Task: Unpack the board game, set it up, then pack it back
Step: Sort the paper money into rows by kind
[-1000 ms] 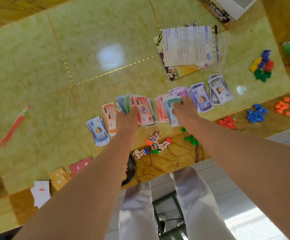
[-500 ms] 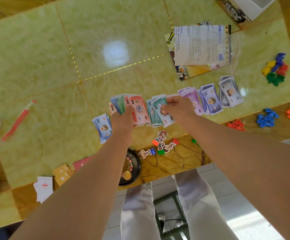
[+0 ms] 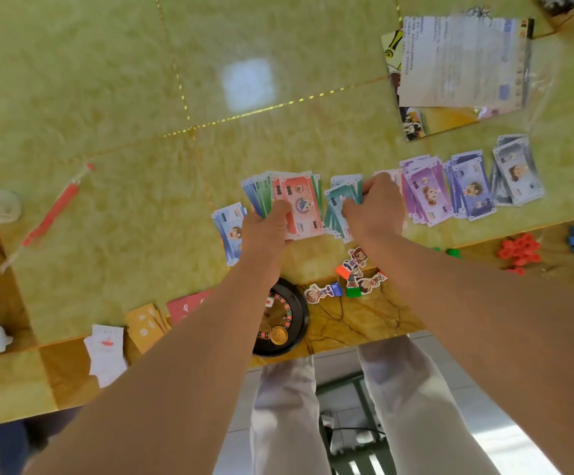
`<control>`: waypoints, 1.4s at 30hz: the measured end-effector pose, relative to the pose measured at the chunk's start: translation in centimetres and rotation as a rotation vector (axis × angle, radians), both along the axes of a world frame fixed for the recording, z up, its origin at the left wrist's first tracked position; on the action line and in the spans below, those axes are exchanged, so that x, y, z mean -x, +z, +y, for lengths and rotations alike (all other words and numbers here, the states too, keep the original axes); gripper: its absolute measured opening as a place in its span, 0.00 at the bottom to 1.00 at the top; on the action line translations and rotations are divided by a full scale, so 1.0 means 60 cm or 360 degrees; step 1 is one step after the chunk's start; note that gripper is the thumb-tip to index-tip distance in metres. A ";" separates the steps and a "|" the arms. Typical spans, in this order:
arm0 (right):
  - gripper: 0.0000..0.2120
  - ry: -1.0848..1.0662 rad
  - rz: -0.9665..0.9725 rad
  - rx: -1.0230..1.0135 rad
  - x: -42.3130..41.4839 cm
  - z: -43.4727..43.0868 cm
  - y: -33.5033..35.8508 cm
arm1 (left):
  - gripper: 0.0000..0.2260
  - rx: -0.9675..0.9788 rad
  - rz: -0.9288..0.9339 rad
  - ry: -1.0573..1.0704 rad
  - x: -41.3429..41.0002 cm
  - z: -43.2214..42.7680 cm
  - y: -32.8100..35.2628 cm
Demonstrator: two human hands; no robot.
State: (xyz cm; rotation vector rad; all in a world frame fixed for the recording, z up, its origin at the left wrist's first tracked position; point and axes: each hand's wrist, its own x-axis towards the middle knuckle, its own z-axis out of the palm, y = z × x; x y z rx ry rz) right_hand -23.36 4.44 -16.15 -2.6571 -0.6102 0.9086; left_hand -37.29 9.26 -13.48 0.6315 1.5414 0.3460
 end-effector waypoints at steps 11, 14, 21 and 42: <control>0.08 -0.0012 0.0770 -0.0442 0.019 0.011 0.043 | 0.04 0.0118 -0.0185 -0.0012 0.004 -0.001 0.009; 0.09 0.0060 0.0954 -0.0451 0.024 0.013 0.051 | 0.03 0.0145 -0.0239 -0.0114 0.002 -0.003 0.017; 0.08 -0.0215 0.1079 -0.0490 0.016 0.015 0.054 | 0.06 0.0134 -0.0253 -0.0051 0.005 0.003 0.033; 0.19 -0.0367 0.0519 -0.0130 0.016 -0.008 0.046 | 0.12 0.0105 0.0122 0.0154 0.065 0.008 0.042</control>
